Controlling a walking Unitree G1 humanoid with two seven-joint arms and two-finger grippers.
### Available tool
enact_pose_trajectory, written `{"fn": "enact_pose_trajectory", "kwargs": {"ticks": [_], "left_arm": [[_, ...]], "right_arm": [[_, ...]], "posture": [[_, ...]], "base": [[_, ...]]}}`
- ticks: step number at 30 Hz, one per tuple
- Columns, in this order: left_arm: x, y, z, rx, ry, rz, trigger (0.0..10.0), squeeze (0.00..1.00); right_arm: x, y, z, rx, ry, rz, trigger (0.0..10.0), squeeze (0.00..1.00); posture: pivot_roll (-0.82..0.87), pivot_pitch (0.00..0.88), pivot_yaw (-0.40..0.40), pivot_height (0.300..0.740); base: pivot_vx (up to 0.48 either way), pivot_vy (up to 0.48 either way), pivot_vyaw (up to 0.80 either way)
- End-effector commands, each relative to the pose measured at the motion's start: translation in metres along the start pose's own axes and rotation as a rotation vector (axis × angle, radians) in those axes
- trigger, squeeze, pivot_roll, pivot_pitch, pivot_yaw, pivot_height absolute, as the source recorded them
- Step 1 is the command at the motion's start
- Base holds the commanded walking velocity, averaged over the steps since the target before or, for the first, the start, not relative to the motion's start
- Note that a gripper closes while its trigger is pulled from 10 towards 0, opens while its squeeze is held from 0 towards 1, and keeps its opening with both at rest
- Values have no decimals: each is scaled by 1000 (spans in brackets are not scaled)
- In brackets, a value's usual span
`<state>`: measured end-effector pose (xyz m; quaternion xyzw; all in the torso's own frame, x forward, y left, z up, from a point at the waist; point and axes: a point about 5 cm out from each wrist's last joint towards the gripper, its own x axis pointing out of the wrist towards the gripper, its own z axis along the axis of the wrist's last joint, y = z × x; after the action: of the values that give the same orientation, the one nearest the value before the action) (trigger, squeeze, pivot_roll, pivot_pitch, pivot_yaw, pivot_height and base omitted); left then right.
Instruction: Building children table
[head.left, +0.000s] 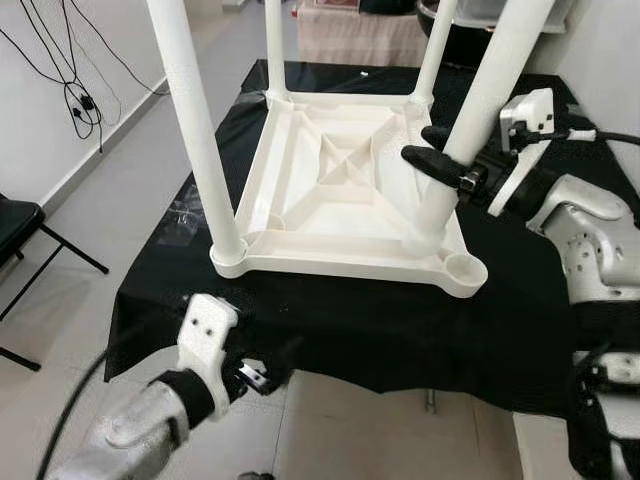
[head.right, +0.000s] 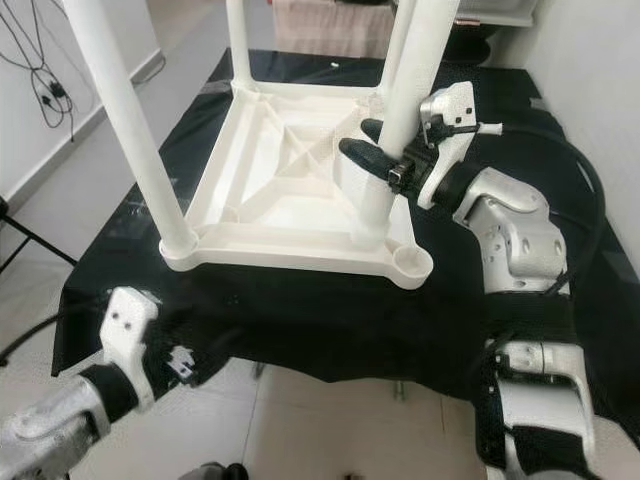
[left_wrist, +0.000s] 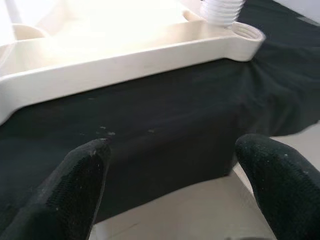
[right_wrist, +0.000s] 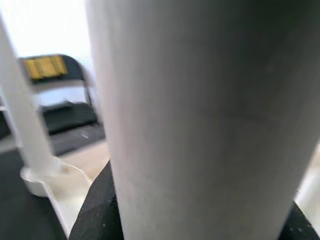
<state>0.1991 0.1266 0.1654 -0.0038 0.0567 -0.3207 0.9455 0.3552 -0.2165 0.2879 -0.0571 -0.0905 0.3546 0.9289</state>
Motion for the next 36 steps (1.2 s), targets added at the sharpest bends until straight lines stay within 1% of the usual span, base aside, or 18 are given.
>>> {"fn": "enact_pose_trajectory", "kwargs": {"ticks": [1, 4, 5, 9, 11, 12, 13, 14, 18, 20, 21, 22, 24, 25, 27, 28, 31, 36], "left_arm": [[-2, -1, 1, 25, 0, 14, 10000, 0], [-3, 1, 2, 33, -15, 31, 10000, 0], [-3, 2, 1, 50, -35, 70, 10000, 0], [-4, 4, 0, 65, -47, 108, 10000, 0], [-3, 7, -1, 70, -55, 156, 10000, 0], [-3, 7, -1, 70, -55, 156, 10000, 0], [-4, 11, -1, 63, -68, 205, 10000, 0], [-5, 11, -1, 74, -68, 222, 10000, 0], [-7, 11, -2, 93, -61, 253, 10000, 0], [-10, 13, -4, 89, -57, 280, 10000, 0], [-12, 12, -5, 87, -52, 282, 10000, 0], [-12, 12, -5, 87, -52, 282, 10000, 0], [-18, 9, -10, 77, -35, 272, 10000, 0], [-18, 9, -10, 77, -35, 272, 10000, 0], [-23, 5, -13, 81, -28, 265, 10000, 0], [-23, 5, -13, 81, -28, 265, 10000, 0], [-22, 5, -14, 101, -46, 275, 10000, 0], [-21, 4, -13, 107, -57, 271, 10000, 0]], "right_arm": [[0, -2, 7, -21, -33, -5, 10000, 0], [1, 1, 10, 1, -69, -5, 10000, 0], [1, 4, 12, 12, -92, 7, 10000, 0], [1, 5, 11, 5, -95, 12, 10000, 0], [2, 5, 12, 5, -104, 13, 10000, 0], [2, 5, 12, 5, -104, 13, 10000, 0], [3, 8, 13, -4, -118, 26, 10000, 0], [4, 9, 13, -3, -126, 41, 10000, 0], [6, 15, 13, -11, -129, 85, 10000, 0], [7, 25, 12, -14, -137, 146, 10000, 0], [8, 30, 12, 0, -152, 177, 10000, 0], [8, 30, 12, 0, -152, 177, 10000, 0], [9, 41, 14, 25, -183, 251, 10000, 0], [9, 41, 14, 25, -183, 251, 10000, 0], [10, 47, 14, 37, -190, 305, 10000, 0], [10, 47, 14, 37, -190, 305, 10000, 0], [15, 50, 14, 38, -189, 357, 10000, 0], [17, 51, 14, 26, -181, 376, 10000, 0]], "posture": [[36, 243, -14, 740], [35, 243, -14, 740], [36, 243, -12, 740], [36, 243, -12, 740], [36, 243, -12, 740], [36, 243, -12, 740], [30, 243, -11, 740], [30, 241, -12, 740], [30, 241, -11, 740], [26, 238, -9, 740], [22, 234, -7, 740], [22, 234, -7, 740], [21, 233, -3, 740], [21, 233, -3, 740], [21, 232, -1, 740], [21, 232, -1, 740], [23, 232, 0, 740], [22, 239, -2, 740]], "base": [[0, -409, 0], [0, -449, 0], [0, -450, 0], [0, -450, 0], [0, -379, 0], [0, -307, 0], [0, 0, 0], [0, 0, 0], [0, 0, 0], [0, 0, 0], [0, 0, 0], [0, 0, 0], [0, 0, 0], [0, 0, 0], [0, 0, 0], [0, 0, 0], [0, 0, 0], [0, 0, 0]]}}
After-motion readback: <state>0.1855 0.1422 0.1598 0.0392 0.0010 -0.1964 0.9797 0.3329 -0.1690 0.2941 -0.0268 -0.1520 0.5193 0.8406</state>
